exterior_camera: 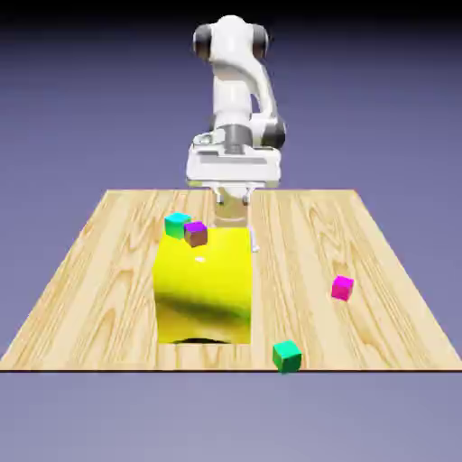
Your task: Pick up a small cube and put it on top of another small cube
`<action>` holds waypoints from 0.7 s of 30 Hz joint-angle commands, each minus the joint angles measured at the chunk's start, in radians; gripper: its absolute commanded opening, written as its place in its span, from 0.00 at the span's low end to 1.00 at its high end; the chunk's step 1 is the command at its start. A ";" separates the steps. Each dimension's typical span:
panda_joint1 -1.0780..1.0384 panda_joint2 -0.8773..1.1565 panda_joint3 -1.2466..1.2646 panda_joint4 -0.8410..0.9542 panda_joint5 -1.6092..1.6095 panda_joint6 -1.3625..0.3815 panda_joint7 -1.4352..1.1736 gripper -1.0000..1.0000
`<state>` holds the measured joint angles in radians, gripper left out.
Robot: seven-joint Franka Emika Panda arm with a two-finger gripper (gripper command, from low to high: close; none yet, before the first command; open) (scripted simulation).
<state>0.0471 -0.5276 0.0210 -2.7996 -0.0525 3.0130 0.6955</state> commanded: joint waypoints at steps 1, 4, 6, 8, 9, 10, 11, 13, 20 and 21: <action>0.029 0.035 0.017 0.009 -0.044 -0.020 -0.038 0.50; 0.116 0.141 0.070 0.034 -0.174 -0.080 -0.151 0.50; 0.174 0.211 0.104 0.052 -0.261 -0.119 -0.227 0.50; 0.233 0.281 0.139 0.069 -0.348 -0.159 -0.302 0.50; 0.262 0.316 0.156 0.077 -0.391 -0.179 -0.340 0.50; 0.291 0.351 0.174 0.086 -0.435 -0.199 -0.378 0.50; 0.320 0.386 0.191 0.094 -0.478 -0.219 -0.416 0.50; 0.378 0.457 0.226 0.112 -0.565 -0.259 -0.491 0.50; 0.563 0.680 0.337 0.166 -0.842 -0.385 -0.731 0.50; 0.563 0.680 0.337 0.166 -0.842 -0.385 -0.731 0.50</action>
<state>0.6099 0.1525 0.3575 -2.6334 -0.8946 2.6278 -0.0359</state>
